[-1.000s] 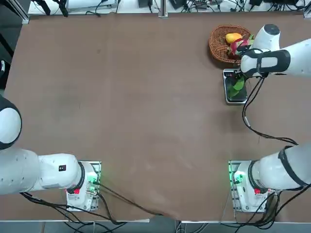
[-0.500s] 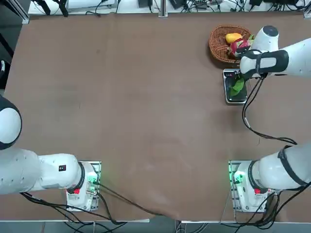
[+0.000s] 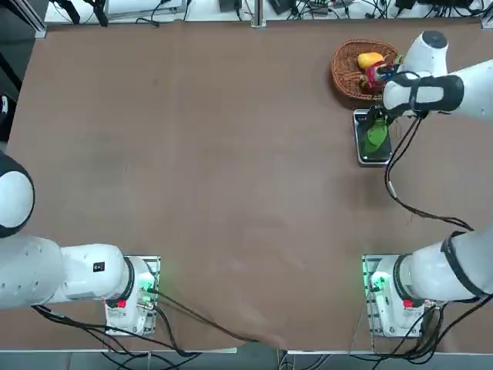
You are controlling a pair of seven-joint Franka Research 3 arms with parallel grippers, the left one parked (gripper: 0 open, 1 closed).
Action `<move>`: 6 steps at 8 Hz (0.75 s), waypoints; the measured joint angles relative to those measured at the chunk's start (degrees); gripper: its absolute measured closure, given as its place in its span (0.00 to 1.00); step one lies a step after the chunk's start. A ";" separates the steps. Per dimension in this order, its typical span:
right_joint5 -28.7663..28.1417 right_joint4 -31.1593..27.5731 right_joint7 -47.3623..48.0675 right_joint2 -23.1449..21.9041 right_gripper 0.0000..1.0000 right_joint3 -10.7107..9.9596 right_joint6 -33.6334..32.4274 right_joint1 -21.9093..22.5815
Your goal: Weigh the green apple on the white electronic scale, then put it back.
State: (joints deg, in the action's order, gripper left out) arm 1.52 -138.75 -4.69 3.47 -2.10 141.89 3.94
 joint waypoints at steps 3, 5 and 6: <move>-0.01 7.79 0.12 -5.70 0.00 0.39 -13.15 0.02; -0.59 16.82 0.26 -7.51 0.00 0.53 -25.39 0.05; -1.44 21.67 0.27 -7.83 0.00 0.55 -31.07 0.06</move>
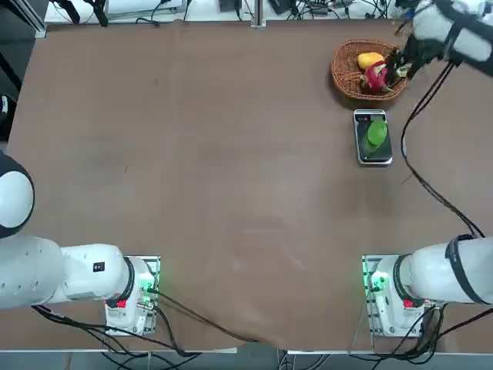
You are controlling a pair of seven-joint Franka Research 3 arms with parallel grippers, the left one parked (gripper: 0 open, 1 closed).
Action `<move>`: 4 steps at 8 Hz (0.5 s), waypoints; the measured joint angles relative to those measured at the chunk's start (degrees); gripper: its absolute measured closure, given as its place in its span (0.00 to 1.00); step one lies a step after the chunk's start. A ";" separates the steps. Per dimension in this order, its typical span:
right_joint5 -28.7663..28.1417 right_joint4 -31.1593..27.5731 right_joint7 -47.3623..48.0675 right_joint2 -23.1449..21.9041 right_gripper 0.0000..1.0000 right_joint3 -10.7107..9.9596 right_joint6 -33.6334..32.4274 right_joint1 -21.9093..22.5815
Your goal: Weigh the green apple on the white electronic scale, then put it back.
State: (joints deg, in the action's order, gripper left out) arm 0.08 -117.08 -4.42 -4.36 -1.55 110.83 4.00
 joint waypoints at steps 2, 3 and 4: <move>-0.56 7.85 0.01 -0.49 0.00 0.03 -8.50 0.01; -0.59 10.21 0.01 -1.28 0.00 0.04 -11.29 0.01; -0.60 11.39 0.01 -2.51 0.00 0.06 -13.18 0.02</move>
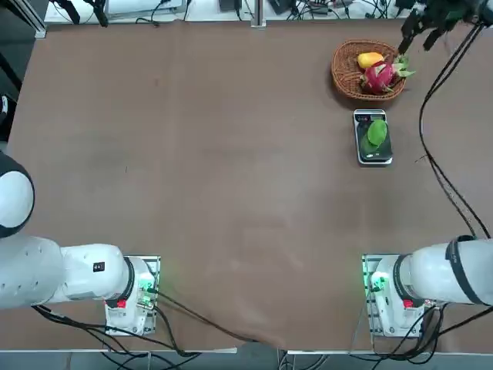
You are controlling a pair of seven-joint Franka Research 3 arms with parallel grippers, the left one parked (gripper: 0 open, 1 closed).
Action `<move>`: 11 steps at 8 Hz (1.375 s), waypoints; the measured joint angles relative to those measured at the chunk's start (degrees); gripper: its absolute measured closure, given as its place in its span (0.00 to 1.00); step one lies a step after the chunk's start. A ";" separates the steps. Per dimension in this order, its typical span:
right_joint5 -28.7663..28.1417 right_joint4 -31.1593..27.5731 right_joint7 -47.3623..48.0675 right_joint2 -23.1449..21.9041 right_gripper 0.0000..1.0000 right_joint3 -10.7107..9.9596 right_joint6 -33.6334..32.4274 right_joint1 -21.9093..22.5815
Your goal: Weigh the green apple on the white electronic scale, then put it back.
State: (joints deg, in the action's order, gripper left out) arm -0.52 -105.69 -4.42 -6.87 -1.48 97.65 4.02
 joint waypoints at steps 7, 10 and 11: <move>-0.04 0.12 0.01 -5.45 0.00 0.02 -3.15 0.01; -0.08 -0.85 0.02 -3.73 0.00 0.02 -0.61 0.01; -0.09 -2.22 0.02 -2.38 0.00 0.01 1.88 0.00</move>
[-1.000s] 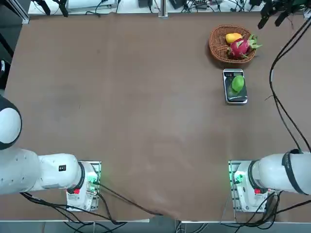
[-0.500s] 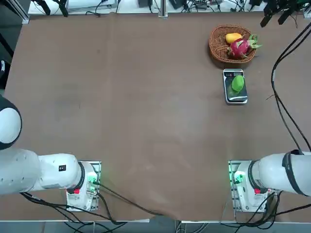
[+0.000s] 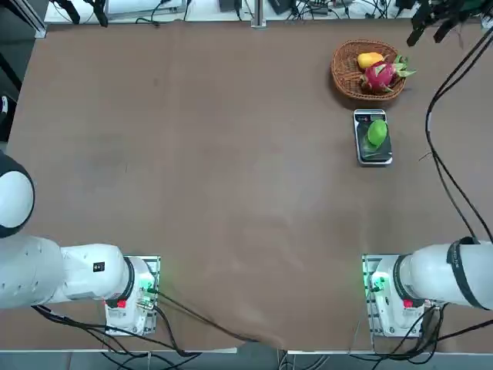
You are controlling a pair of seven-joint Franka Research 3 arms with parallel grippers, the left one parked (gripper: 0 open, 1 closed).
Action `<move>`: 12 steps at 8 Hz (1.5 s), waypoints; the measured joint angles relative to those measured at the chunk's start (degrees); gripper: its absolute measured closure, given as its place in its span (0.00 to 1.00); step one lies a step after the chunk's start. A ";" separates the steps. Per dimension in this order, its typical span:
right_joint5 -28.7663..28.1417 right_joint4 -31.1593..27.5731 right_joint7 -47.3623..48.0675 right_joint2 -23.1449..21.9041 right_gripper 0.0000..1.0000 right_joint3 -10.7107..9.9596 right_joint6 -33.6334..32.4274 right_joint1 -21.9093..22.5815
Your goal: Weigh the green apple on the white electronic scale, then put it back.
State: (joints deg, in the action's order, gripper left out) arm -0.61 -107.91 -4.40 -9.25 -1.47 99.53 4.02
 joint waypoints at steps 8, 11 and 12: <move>-0.02 -19.77 -0.40 10.34 0.00 -0.13 23.19 -0.13; -0.02 -21.93 -3.60 13.60 0.00 -0.47 27.76 -1.18; -0.02 -23.02 -4.07 14.49 0.00 -0.56 28.96 -1.65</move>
State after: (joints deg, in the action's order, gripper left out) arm -0.63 -130.93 -8.47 5.24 -2.03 128.49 2.38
